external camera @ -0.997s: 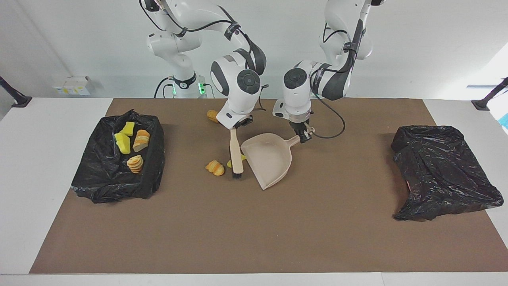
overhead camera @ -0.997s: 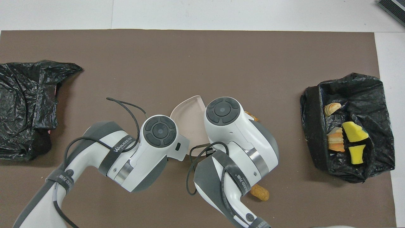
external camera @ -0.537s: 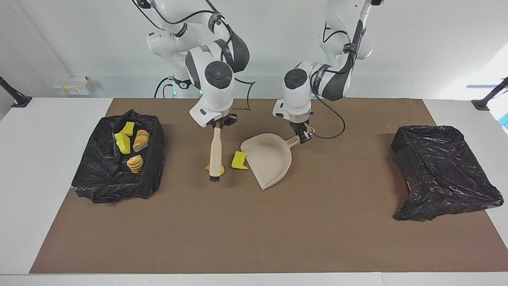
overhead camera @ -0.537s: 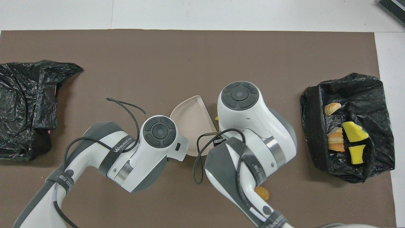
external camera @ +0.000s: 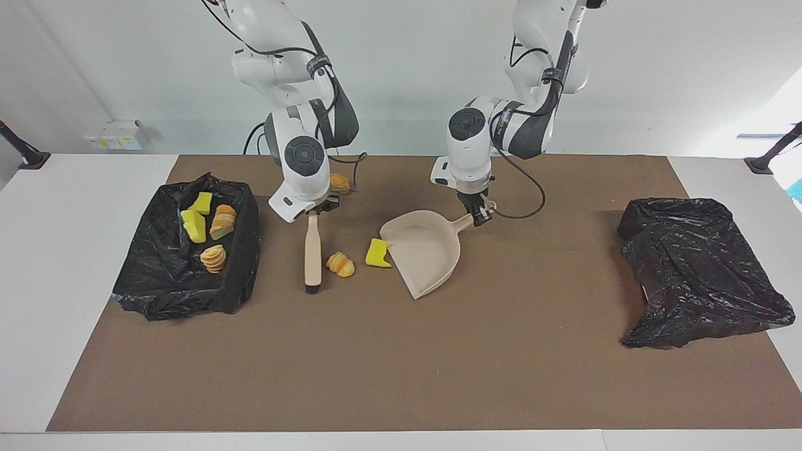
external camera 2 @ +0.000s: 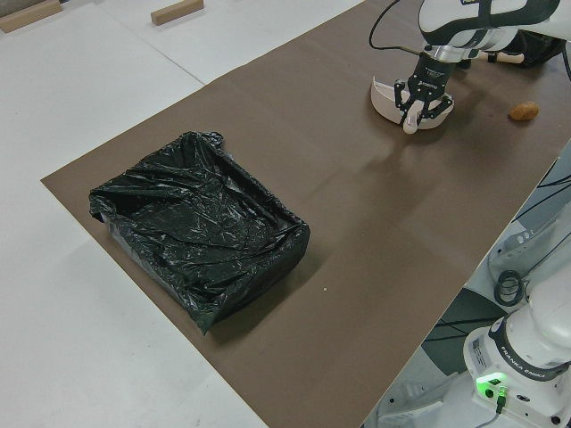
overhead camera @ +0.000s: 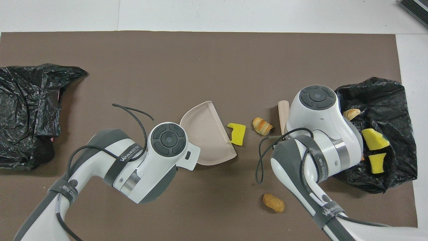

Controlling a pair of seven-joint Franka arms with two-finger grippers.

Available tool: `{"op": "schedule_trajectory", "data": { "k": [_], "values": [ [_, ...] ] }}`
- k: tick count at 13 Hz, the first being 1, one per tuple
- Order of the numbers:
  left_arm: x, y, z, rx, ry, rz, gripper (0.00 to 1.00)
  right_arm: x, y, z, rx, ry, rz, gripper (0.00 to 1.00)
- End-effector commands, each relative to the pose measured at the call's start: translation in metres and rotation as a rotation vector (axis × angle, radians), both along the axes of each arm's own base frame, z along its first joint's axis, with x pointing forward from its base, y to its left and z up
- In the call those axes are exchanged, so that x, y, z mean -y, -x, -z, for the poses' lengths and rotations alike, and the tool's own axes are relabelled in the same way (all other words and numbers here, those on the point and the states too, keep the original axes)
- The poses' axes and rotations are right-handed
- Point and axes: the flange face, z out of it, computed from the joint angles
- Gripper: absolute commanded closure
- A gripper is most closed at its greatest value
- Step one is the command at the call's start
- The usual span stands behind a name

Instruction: Sweep and dump trash in bin

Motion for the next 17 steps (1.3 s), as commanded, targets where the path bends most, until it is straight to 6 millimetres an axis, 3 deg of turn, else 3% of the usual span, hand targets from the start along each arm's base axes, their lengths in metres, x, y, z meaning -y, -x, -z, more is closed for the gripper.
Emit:
{"op": "schedule_trajectory", "data": {
  "k": [1, 4, 7, 9, 11, 13, 17],
  "values": [
    [-0.003, 0.011, -0.001, 0.007, 0.004, 0.049, 1.00, -0.053, 0.014, -0.005, 0.002, -0.067, -0.107, 1.00],
    [-0.002, 0.012, 0.001, 0.003, 0.011, 0.098, 1.00, -0.101, 0.021, -0.016, -0.026, -0.221, -0.061, 1.00],
    [-0.002, 0.014, 0.005, 0.013, 0.028, 0.138, 1.00, -0.114, 0.019, -0.017, -0.023, -0.317, -0.016, 1.00],
    [-0.002, 0.014, 0.008, 0.038, 0.050, 0.144, 1.00, -0.123, 0.012, -0.035, -0.022, -0.362, 0.003, 1.00],
    [-0.007, 0.012, 0.008, 0.033, 0.051, 0.162, 1.00, -0.110, 0.007, -0.056, -0.018, -0.357, 0.029, 1.00],
    [-0.009, 0.013, 0.008, -0.002, 0.044, 0.289, 1.00, -0.093, 0.016, -0.084, -0.003, -0.326, 0.093, 1.00],
    [-0.009, 0.020, 0.001, -0.043, 0.015, 0.326, 1.00, -0.073, 0.064, -0.095, -0.019, -0.207, 0.268, 1.00]
  ]
}}
